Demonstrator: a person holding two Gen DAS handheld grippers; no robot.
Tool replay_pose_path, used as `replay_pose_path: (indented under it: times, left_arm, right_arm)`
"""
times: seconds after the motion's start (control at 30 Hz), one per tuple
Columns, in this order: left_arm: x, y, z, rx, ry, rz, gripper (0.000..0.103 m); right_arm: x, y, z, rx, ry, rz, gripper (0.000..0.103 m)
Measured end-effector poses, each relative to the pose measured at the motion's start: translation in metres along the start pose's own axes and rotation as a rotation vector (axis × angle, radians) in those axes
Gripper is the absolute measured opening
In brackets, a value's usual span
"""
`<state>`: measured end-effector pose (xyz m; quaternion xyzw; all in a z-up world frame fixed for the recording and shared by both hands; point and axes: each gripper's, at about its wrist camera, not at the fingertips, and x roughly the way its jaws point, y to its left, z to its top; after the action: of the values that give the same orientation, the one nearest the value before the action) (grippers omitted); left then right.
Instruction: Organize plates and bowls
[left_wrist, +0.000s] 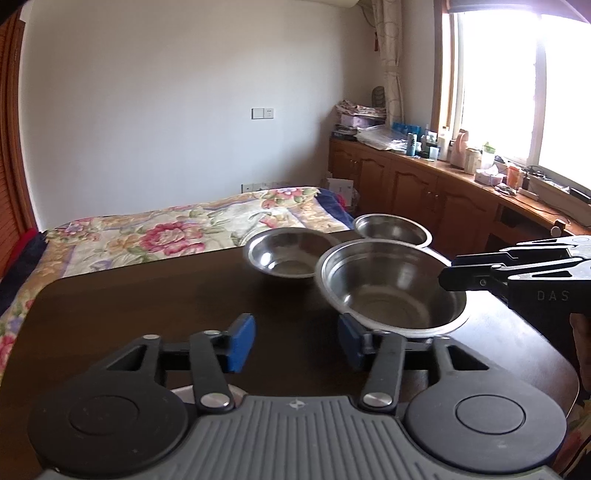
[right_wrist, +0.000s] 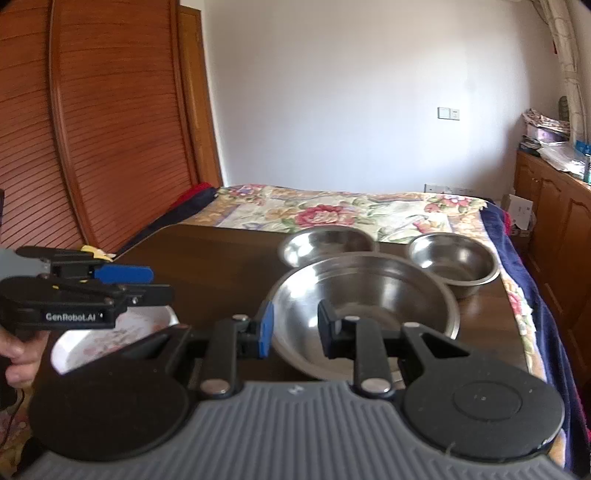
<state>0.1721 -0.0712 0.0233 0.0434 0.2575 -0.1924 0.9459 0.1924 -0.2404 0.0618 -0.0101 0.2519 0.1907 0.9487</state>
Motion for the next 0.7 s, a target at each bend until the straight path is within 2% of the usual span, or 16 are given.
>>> replay_pose_path:
  times: [0.17, 0.3, 0.37, 0.5, 0.7]
  left_arm:
    - [0.016, -0.011, 0.007, 0.015, -0.012, 0.001, 0.101]
    - [0.03, -0.016, 0.013, 0.012, -0.009, -0.001, 0.103]
    - [0.034, -0.018, 0.015, 0.013, -0.011, 0.002, 0.103]
    - [0.045, -0.023, 0.02, 0.009, -0.003, 0.003, 0.103]
    - [0.058, -0.025, 0.021, 0.002, 0.024, -0.005, 0.103]
  right_arm:
    - [0.001, -0.021, 0.001, 0.013, -0.007, -0.035, 0.03]
    - [0.004, -0.038, 0.003, 0.025, -0.017, -0.066, 0.047]
    - [0.006, -0.045, 0.003, 0.025, -0.022, -0.083, 0.05]
    - [0.012, -0.059, 0.003, 0.019, -0.035, -0.123, 0.081]
    - [0.03, -0.076, 0.003, 0.021, -0.011, -0.13, 0.094]
